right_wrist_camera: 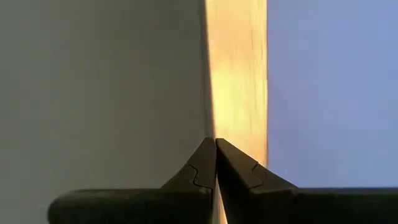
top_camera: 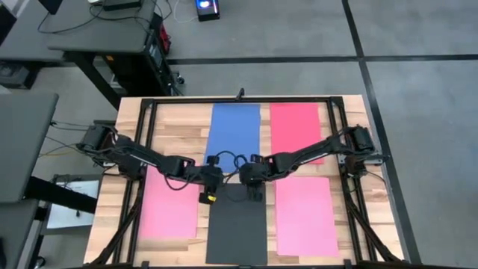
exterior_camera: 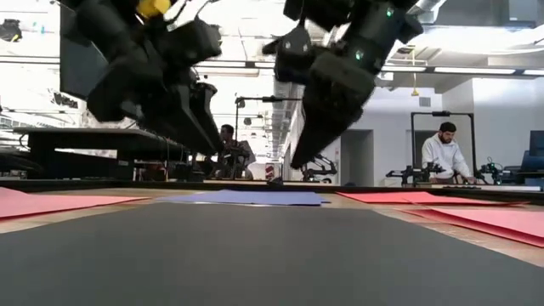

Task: Organize paper
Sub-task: Stack the blue paper on top of the blue paper

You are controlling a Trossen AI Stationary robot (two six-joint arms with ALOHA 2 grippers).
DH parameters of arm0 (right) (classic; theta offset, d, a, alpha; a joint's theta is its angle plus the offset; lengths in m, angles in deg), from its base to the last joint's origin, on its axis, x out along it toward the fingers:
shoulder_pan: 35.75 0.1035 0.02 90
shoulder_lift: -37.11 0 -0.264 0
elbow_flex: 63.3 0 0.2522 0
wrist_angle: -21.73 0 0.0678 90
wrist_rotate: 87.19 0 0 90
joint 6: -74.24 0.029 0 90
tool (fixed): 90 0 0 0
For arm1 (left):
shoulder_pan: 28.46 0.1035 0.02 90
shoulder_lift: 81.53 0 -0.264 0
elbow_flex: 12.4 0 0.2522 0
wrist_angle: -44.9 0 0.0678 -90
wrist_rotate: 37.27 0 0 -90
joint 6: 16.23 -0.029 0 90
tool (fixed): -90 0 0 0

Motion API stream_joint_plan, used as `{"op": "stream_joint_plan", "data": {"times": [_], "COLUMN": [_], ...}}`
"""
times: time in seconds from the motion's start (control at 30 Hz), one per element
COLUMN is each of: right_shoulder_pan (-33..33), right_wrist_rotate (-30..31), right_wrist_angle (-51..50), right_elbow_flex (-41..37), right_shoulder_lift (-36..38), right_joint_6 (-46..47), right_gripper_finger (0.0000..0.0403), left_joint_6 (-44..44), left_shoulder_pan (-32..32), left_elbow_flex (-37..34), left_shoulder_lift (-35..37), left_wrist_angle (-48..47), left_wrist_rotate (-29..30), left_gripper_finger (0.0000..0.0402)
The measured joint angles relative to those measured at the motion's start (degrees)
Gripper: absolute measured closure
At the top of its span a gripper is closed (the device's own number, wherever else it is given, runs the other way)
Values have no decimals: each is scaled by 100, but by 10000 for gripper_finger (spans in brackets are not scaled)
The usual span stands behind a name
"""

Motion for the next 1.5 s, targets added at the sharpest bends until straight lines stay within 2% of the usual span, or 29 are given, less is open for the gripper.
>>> {"op": "stream_joint_plan", "data": {"times": [0.1, 0.2, 0.3, 0.37, 0.53, 0.73, 0.93, 1.17, 1.5], "right_shoulder_pan": [-152, -308, -420, -456, -478, -584, -697, -700, -740], "right_wrist_rotate": [-74, -121, -150, -308, -850, -919, -914, -1174, -1190], "right_wrist_angle": [-111, -166, -110, -168, -187, -315, -689, -535, -681], "right_elbow_flex": [-1, -5, 5, 19, 167, 196, 194, 205, 191], "right_shoulder_lift": [-203, -230, -171, -155, -192, -210, -210, -377, -404], "right_joint_6": [-45, -87, -105, -119, -695, -802, -813, -821, -815], "right_gripper_finger": [403, 403, 403, 403, 403, 403, 403, 403, 403], "left_joint_6": [-5, -148, -258, -230, -428, -573, -595, -471, -346], "left_shoulder_pan": [157, 286, 502, 616, 728, 1157, 1498, 1690, 1847], "left_elbow_flex": [-2, -1, -2, 7, 2, 2, -59, -194, -354], "left_shoulder_lift": [-115, -97, -36, -30, -23, -25, -25, -25, -29], "left_wrist_angle": [-46, -115, -253, -280, -679, -952, -986, -985, -842], "left_wrist_rotate": [-135, -211, -760, -1147, -1601, -1863, -2491, -2528, -2532], "left_gripper_finger": [286, 339, 391, 393, 400, 401, 401, 401, 402]}}
